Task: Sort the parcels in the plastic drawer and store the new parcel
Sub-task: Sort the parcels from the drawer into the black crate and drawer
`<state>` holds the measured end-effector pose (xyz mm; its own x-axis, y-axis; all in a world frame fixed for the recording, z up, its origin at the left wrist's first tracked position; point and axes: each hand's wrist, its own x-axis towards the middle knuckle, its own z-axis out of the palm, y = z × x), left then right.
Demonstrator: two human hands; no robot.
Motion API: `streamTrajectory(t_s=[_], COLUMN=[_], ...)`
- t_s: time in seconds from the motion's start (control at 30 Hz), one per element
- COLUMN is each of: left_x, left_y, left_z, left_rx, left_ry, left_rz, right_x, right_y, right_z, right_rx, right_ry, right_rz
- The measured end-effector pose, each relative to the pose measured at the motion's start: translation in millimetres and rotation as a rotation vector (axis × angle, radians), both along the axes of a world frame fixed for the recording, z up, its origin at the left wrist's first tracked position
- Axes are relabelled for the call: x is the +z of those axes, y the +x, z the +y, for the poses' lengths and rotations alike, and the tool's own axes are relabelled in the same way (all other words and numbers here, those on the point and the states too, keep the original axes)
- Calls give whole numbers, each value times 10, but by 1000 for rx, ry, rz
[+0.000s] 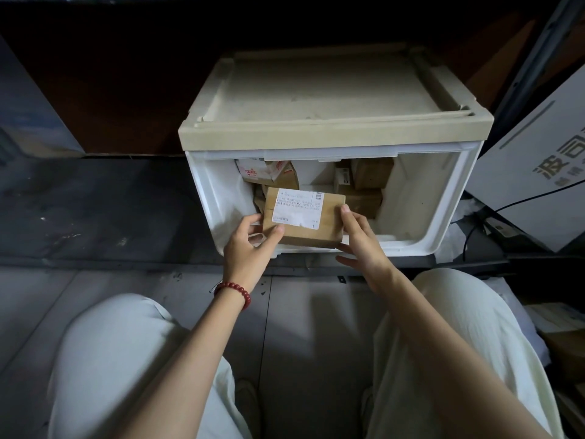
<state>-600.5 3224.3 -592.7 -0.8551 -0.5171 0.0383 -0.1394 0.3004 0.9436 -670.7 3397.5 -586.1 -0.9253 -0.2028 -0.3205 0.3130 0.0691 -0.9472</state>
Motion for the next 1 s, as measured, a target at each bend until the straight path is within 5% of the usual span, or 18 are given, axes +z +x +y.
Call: streamTrajectory(t_s=[0.67,1.0], left_x=[-6,-21], left_y=[-13,0], left_z=[-4,-9], left_rx=[-72,-10], left_ry=[-85,74], left_rz=[55,-10], right_x=[-61,-16], right_y=[21,-34], right_z=[-25,60], right_rx=[84,36], right_ry=[60,40], right_rz=[-47,43])
